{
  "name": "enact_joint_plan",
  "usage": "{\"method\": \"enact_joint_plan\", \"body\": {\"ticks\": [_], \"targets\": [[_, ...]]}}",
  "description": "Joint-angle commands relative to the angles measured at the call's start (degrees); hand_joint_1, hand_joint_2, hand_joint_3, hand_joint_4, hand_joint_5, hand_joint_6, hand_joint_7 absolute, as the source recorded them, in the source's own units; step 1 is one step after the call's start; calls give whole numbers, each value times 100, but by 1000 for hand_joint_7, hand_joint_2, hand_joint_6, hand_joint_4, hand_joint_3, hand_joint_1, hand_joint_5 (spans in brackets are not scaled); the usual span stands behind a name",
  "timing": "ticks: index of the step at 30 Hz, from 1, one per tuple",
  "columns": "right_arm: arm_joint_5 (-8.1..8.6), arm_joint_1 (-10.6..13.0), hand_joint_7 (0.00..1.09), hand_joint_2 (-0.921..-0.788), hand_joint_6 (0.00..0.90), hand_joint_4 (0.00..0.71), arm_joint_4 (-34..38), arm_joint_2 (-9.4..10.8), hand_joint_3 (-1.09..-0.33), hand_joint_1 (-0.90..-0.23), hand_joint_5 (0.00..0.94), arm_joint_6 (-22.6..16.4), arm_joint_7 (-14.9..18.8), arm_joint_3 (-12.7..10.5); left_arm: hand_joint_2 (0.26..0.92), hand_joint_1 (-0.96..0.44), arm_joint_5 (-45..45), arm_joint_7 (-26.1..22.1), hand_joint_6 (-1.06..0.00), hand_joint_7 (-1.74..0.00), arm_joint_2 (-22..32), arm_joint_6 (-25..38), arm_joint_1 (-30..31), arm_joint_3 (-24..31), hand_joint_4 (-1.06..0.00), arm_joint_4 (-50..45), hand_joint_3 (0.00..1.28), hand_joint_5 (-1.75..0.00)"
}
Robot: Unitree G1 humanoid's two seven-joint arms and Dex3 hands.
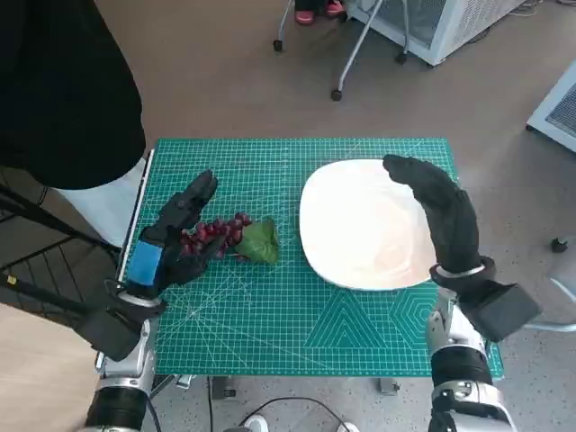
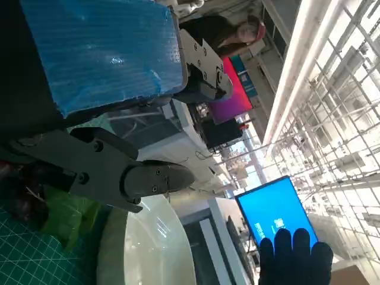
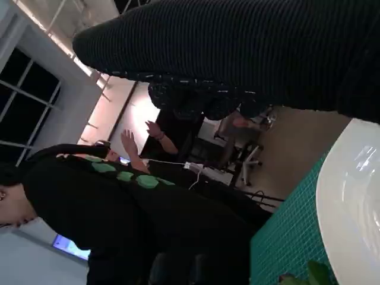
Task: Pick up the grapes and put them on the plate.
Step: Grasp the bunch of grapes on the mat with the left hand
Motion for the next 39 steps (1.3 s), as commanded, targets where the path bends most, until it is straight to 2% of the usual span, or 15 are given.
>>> {"method": "enact_joint_plan", "body": {"ticks": [1,19,26,28,32,36,39], "targets": [[63,8,12,-921,211,243,13,22,-573,-480,5,93,95,-14,921,-212,-63,-2,-419,-10,0,43,32,19,-391,-103,313,0],[91,-1,9,-921,208,238,36,33,-570,-483,1,86,146,-43,921,-217,-70,-17,-419,-8,42,56,14,38,-390,-88,310,0],[58,7,8,-921,206,236,58,37,-571,-485,0,66,124,-51,921,-228,279,197,-399,-4,205,276,26,41,-369,-262,205,-1],[51,9,8,-921,206,235,58,38,-571,-483,0,66,120,-52,920,-247,756,432,-377,-2,369,529,82,21,-350,-506,145,0],[45,7,8,-921,206,235,49,39,-573,-481,0,76,118,-55,906,-309,1968,888,-323,0,772,1418,257,-51,-292,-1299,53,0],[51,12,7,-921,205,234,40,43,-575,-481,0,76,131,-58,871,-382,2753,857,-276,0,1019,2542,358,-166,-199,-2064,14,0],[49,12,7,-921,205,234,43,43,-576,-481,0,74,134,-62,842,-412,3145,828,-255,0,1090,3155,352,-275,-149,-2377,4,0]]}}
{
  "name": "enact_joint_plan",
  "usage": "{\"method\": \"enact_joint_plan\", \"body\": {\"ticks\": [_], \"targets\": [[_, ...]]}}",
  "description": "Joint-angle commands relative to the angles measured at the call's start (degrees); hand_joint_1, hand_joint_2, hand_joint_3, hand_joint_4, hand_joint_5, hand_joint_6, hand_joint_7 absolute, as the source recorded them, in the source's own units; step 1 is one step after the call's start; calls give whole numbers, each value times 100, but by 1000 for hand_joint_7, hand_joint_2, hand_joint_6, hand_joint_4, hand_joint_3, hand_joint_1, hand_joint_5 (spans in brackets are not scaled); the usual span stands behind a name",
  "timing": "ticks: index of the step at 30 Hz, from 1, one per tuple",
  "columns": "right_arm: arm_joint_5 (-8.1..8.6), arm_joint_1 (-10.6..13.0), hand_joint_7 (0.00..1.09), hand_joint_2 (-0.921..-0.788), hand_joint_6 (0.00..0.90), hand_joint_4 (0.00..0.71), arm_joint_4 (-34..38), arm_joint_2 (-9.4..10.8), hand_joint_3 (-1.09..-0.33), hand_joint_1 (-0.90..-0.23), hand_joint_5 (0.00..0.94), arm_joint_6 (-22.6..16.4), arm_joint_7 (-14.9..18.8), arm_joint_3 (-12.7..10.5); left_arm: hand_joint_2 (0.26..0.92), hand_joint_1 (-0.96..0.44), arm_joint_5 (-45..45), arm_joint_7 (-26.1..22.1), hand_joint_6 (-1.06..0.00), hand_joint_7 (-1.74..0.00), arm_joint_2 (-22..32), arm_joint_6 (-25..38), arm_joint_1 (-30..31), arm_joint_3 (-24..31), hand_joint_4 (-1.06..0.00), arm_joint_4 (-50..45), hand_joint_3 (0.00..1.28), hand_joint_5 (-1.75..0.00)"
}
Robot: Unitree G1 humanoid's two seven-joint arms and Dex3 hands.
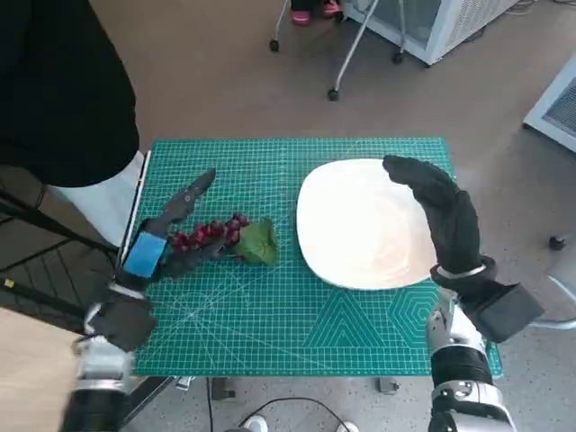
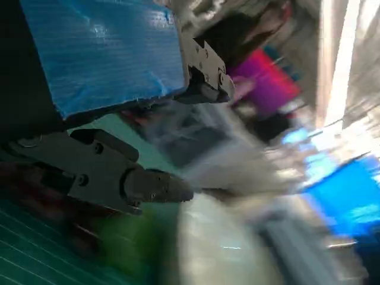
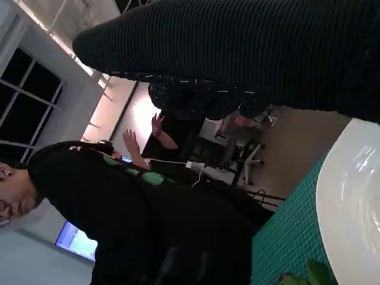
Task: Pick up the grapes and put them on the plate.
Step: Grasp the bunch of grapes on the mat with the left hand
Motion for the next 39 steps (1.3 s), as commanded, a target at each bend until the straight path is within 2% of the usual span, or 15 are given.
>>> {"method": "enact_joint_plan", "body": {"ticks": [1,9,19,30,39], "targets": [[-2,13,7,-921,205,234,56,25,-577,-480,0,66,34,14,831,-412,823,43,-252,0,233,1182,109,-225,-139,-751,3,0],[-22,-3,6,-921,204,233,101,27,-576,-490,0,64,33,13,769,-419,1600,30,-270,-10,292,2228,-249,-749,-115,-742,1,-1],[-14,-25,7,-921,207,235,115,8,-572,-496,1,74,48,2,766,-414,1900,-360,-274,-4,285,3044,-907,-1424,-111,-65,2,0],[9,-11,9,-921,213,241,96,-3,-563,-493,3,84,76,-7,771,-404,1977,-650,-260,0,244,3551,-1702,-2037,-99,968,8,0],[-20,-18,10,-921,216,243,107,-11,-553,-504,3,71,46,-3,778,-416,1963,-560,-243,0,55,3602,-2354,-2448,-87,2023,6,0]]}}
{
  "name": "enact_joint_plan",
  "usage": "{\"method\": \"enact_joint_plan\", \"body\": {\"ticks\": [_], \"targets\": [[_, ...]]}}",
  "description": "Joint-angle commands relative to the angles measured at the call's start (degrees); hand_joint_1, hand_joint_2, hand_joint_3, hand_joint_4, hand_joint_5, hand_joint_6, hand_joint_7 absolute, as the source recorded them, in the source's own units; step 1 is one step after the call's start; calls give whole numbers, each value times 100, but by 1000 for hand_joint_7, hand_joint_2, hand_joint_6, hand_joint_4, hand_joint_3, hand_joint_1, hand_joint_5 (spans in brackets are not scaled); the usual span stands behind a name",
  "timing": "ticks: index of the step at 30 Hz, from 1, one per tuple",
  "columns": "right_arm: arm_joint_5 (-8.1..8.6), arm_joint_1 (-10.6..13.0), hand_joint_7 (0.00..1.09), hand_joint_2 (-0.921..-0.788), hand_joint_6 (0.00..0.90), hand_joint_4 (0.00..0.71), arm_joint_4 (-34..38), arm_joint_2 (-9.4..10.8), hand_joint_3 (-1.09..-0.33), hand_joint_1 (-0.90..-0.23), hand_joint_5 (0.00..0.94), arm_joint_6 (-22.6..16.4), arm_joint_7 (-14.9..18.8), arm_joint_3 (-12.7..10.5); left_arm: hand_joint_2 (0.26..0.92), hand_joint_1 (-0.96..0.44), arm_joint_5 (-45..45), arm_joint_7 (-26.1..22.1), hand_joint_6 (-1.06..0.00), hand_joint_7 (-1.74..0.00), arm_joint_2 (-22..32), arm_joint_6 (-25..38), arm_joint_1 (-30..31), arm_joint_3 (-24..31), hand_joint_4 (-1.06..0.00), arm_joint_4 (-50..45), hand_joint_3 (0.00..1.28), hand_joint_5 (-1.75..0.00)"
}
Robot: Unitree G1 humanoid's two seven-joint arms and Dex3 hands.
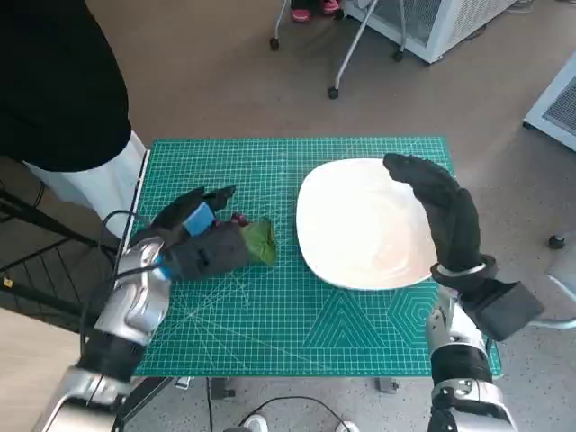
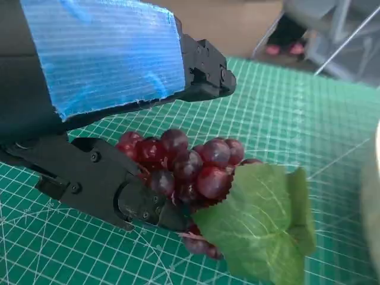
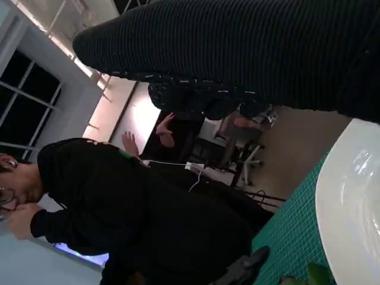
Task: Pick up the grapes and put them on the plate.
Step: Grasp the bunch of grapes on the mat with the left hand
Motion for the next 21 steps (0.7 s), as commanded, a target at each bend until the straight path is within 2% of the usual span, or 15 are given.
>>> {"method": "enact_joint_plan", "body": {"ticks": [1,21], "targets": [[-22,26,10,-921,216,244,61,-5,-552,-505,3,60,30,16,779,-415,47,78,-240,0,-132,-14,-373,-216,-86,571,5,0],[-69,11,11,-921,222,249,74,-32,-553,-508,4,36,11,30,775,-401,6,744,-213,0,-663,-618,-1499,-826,-62,3129,0,0]]}}
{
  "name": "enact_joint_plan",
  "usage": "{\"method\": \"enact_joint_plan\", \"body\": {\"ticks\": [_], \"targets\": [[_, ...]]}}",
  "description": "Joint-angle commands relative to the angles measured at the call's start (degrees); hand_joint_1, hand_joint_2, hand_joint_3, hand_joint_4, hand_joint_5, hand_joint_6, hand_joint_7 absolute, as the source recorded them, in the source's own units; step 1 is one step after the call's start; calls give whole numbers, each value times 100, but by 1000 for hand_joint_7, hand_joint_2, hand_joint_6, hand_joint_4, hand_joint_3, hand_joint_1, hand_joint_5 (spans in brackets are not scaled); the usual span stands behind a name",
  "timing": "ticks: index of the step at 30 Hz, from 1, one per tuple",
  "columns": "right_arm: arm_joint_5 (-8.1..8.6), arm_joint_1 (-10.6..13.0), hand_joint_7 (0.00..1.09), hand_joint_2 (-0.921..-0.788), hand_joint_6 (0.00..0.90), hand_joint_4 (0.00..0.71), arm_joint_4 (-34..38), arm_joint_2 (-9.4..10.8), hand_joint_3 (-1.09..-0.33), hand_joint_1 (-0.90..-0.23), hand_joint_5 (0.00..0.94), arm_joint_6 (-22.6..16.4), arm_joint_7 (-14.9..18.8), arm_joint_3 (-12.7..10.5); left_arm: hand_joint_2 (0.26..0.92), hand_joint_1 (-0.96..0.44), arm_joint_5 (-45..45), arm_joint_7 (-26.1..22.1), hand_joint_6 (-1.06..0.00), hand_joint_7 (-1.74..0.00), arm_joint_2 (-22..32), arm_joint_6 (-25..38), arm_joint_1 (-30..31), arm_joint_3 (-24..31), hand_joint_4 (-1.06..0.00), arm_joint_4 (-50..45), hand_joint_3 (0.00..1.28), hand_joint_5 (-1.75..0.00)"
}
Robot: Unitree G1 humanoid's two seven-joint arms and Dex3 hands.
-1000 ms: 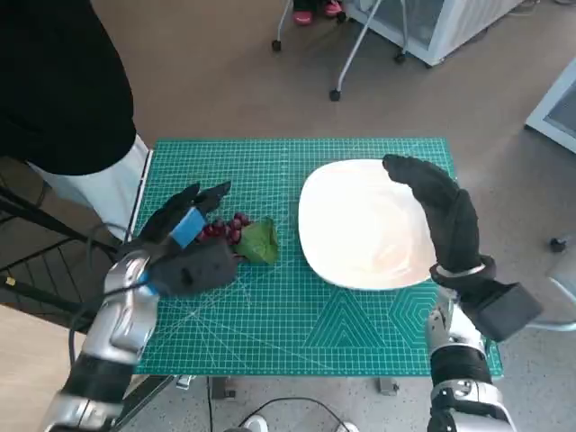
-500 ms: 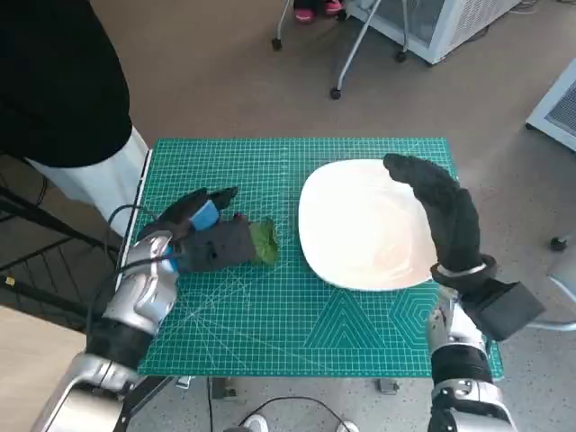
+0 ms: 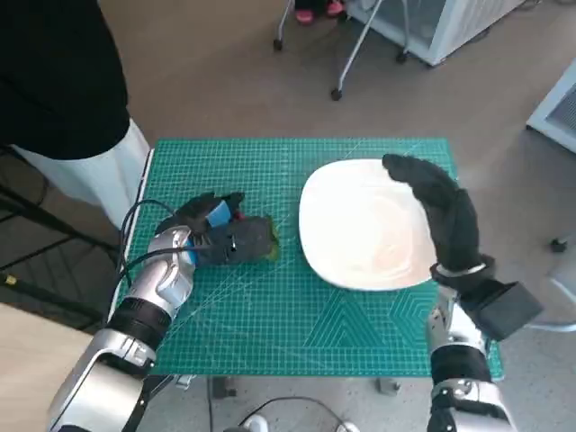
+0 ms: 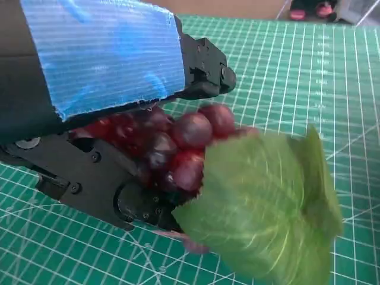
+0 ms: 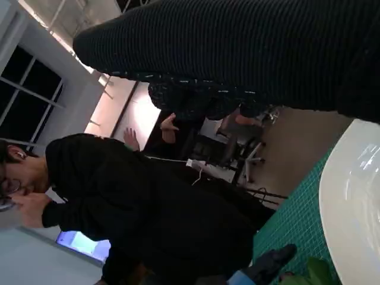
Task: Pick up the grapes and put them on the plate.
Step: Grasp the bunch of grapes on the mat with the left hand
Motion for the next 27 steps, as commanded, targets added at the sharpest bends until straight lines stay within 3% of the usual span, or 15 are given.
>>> {"method": "enact_joint_plan", "body": {"ticks": [1,16,27], "targets": [[-52,25,11,-921,223,250,77,-26,-554,-508,4,33,11,22,775,-401,18,202,-212,0,-138,-215,-261,-113,-62,569,0,0],[-108,-21,11,-921,225,252,139,-96,-557,-504,3,19,2,16,766,-360,9,578,-219,-5,-410,-702,-532,-342,-72,1564,0,-4],[-69,-11,9,-921,225,252,122,-109,-555,-508,2,20,58,8,757,-218,-63,730,-340,-37,-446,-770,-538,-331,-178,1679,0,-23]]}}
